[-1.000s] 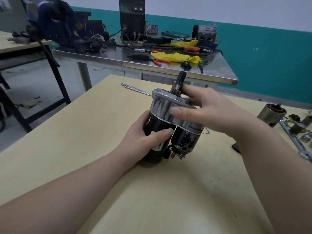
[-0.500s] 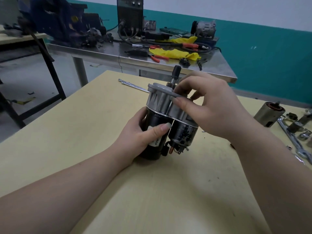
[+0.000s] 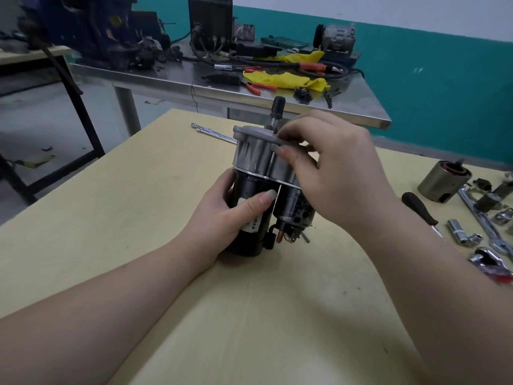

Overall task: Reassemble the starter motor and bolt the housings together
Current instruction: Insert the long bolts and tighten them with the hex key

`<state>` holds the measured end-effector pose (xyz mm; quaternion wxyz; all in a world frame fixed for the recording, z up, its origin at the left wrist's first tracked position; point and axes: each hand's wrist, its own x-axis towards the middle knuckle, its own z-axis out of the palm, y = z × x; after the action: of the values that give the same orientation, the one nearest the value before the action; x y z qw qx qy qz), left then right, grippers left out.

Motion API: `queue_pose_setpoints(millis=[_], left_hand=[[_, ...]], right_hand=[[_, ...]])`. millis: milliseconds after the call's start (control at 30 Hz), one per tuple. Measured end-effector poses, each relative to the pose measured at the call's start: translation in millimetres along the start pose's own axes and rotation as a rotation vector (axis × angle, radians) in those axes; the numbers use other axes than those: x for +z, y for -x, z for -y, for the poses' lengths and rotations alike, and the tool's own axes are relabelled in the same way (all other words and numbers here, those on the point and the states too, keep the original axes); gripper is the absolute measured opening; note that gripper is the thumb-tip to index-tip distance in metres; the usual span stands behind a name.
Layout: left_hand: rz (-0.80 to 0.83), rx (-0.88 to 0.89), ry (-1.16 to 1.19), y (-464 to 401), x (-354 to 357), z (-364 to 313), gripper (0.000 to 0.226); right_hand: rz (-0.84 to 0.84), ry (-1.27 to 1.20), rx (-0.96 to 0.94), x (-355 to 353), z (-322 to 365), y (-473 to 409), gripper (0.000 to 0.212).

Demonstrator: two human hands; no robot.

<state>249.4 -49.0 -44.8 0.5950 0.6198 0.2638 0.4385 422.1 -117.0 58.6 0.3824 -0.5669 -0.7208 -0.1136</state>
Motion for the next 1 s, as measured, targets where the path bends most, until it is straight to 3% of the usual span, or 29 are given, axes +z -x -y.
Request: queue_pose_setpoints(millis=[233,400,633,867,1000], left_hand=[[0.012,0.013,0.001,1,1,-1,0.065],[0.010,0.028,-0.060,2,2,-3,0.053],[-0.072,0.076,-0.105,9,4,1,0.058],[-0.294,0.140,-0.236,9,3,5,0.068],[-0.330,0.161,-0.286,9,4,6,0.070]], right_hand=[[0.073,-0.307,0.241,1,5,3,0.018],[0.097,-0.291,0.323,-1,16,1,0.017],[0.070,-0.177,0.382,4,26,5,0.019],[-0.187,-0.063,0.394,30,35,24,0.028],[-0.222,-0.130,0.380,31,33,25,0.025]])
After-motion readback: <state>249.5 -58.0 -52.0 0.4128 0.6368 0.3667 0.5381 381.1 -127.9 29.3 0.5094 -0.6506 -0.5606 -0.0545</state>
